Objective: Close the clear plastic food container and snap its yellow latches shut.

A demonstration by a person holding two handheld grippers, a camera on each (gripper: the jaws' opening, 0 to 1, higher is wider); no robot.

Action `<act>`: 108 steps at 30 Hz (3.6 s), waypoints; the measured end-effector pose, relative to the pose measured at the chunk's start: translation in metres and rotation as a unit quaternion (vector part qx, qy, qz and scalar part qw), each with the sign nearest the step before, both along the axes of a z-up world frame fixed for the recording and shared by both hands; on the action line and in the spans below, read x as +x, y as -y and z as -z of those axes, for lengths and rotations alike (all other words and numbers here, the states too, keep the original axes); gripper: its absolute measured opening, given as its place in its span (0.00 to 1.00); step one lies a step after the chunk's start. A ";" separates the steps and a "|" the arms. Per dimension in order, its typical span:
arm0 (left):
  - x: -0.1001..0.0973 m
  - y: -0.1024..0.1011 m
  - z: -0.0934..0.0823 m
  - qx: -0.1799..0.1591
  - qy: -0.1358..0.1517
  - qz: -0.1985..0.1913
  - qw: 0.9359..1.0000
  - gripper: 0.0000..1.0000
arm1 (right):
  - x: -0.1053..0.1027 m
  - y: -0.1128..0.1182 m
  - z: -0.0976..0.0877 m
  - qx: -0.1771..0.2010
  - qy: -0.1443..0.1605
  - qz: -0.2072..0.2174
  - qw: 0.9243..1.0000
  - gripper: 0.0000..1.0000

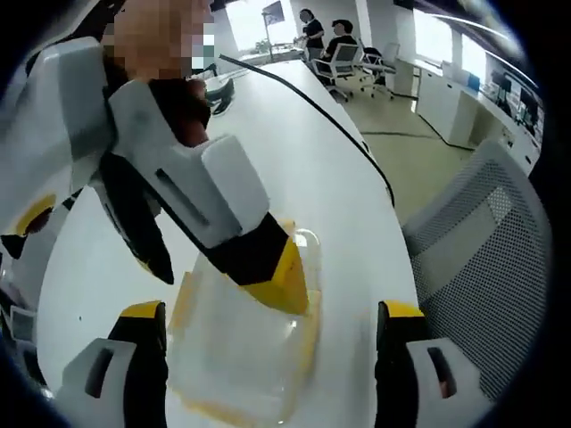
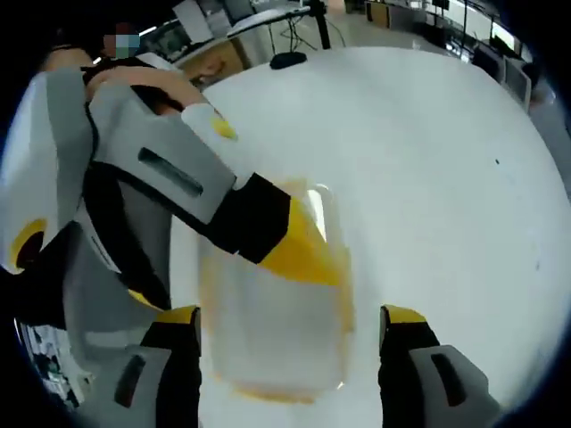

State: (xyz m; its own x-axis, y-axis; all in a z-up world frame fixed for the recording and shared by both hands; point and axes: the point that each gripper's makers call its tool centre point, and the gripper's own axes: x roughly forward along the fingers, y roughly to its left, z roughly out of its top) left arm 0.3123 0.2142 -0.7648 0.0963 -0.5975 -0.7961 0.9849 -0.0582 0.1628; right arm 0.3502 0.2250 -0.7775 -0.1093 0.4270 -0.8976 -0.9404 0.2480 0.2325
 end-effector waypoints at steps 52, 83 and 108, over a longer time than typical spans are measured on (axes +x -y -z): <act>0.023 -0.047 0.013 0.087 -0.075 0.036 0.993 0.95 | -0.019 0.011 0.002 0.006 0.075 -0.006 0.997 0.91; 0.031 -0.051 0.035 0.142 -0.048 0.067 0.986 0.91 | -0.024 0.018 0.019 -0.023 0.081 -0.022 0.996 0.86; 0.038 -0.046 0.045 0.157 -0.028 0.059 0.985 0.86 | -0.018 0.020 0.028 -0.029 0.096 -0.031 0.994 0.82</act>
